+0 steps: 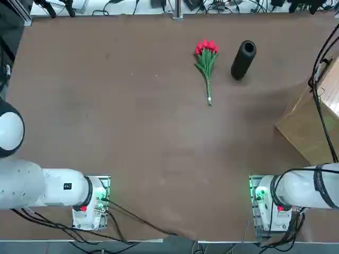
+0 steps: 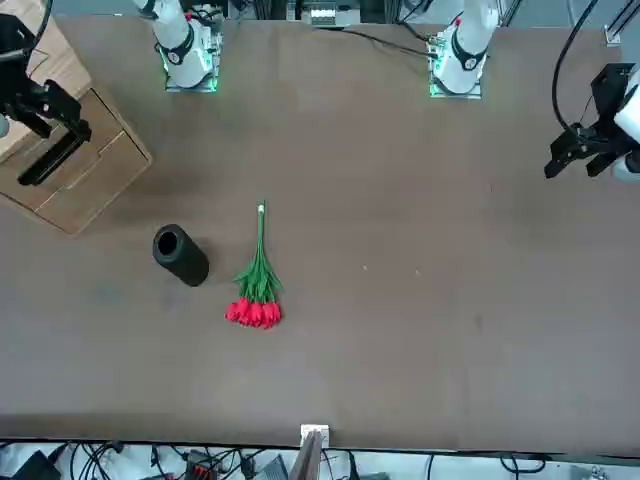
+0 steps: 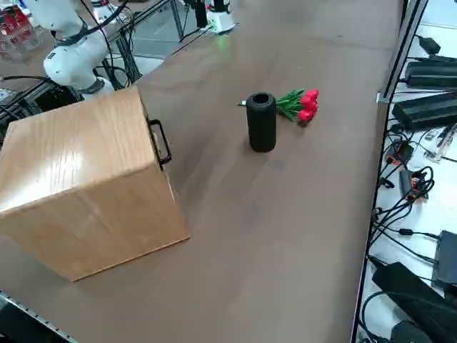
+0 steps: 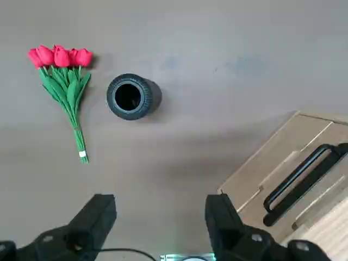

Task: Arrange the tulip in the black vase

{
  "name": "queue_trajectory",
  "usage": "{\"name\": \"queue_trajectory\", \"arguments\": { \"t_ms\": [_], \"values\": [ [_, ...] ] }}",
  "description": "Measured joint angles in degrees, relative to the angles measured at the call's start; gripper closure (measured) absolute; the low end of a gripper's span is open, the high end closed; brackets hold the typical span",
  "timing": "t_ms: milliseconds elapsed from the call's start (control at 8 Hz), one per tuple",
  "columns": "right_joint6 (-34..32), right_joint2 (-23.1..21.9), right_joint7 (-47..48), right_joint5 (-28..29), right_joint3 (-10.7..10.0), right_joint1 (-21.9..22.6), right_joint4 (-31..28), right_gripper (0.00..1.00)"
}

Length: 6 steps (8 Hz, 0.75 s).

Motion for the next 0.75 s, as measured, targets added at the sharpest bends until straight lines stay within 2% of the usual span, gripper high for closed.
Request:
{"name": "queue_trajectory", "arguments": {
  "t_ms": [500, 750],
  "values": [
    [-0.38, 0.07, -0.34, 0.02, 0.15, 0.26, -0.02, 0.0],
    [0.71, 1.29, -0.32, 0.04, 0.32, 3.45, -0.19, 0.0]
  ]
}}
